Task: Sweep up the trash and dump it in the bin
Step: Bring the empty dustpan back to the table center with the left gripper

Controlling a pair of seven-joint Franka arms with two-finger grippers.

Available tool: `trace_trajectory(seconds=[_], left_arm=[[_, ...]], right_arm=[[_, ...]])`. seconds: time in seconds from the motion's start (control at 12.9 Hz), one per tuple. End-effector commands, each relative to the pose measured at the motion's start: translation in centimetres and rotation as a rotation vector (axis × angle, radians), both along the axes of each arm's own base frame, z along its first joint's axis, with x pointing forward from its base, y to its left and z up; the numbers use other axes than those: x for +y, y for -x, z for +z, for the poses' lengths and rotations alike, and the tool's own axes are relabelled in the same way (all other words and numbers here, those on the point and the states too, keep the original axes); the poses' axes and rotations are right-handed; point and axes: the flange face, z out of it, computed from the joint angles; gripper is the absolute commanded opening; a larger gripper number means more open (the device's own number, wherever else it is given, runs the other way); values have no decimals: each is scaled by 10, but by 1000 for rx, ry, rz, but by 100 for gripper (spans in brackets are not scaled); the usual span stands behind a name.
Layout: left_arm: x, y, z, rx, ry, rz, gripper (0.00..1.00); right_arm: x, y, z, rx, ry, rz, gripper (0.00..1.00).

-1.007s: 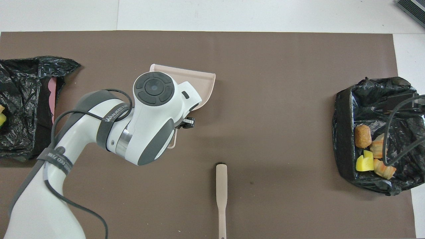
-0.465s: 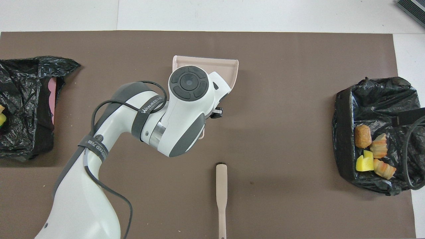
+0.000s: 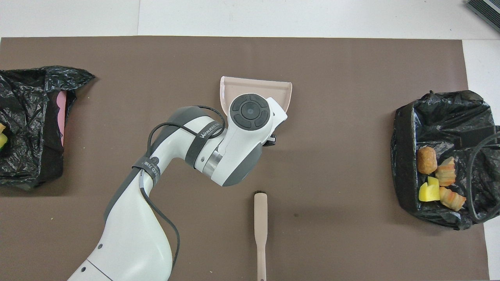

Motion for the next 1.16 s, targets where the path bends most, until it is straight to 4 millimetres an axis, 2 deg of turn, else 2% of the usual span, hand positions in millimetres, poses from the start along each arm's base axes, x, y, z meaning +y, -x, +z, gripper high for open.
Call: trace_trajectory(seconds=[0.0,0.08,0.15,0.23,0.54,0.7,0.77,1.08], left_arm=[[-4,-1,8,-6,-3,10,72],[-4,-2,12,-15,0,10,100],[-3,-2,21,-29,12,11,100],[3,0,41,-39,22,15,100],[47,14,102,-38,14,39,100],[82,9,137,-37,14,79,100],[106,3,155,-47,20,105,100],[198,-8,220,-84,22,13,100]], right_arm=[[-2,0,3,2,-12,21,100],[-2,2,6,-9,-14,20,100],[-2,3,6,-9,-14,18,100],[-1,3,6,-18,-19,19,100],[-2,6,4,-15,-19,22,100],[-2,6,4,-15,-14,30,100],[-3,6,4,-16,-6,33,100],[-5,2,3,-58,5,75,100]])
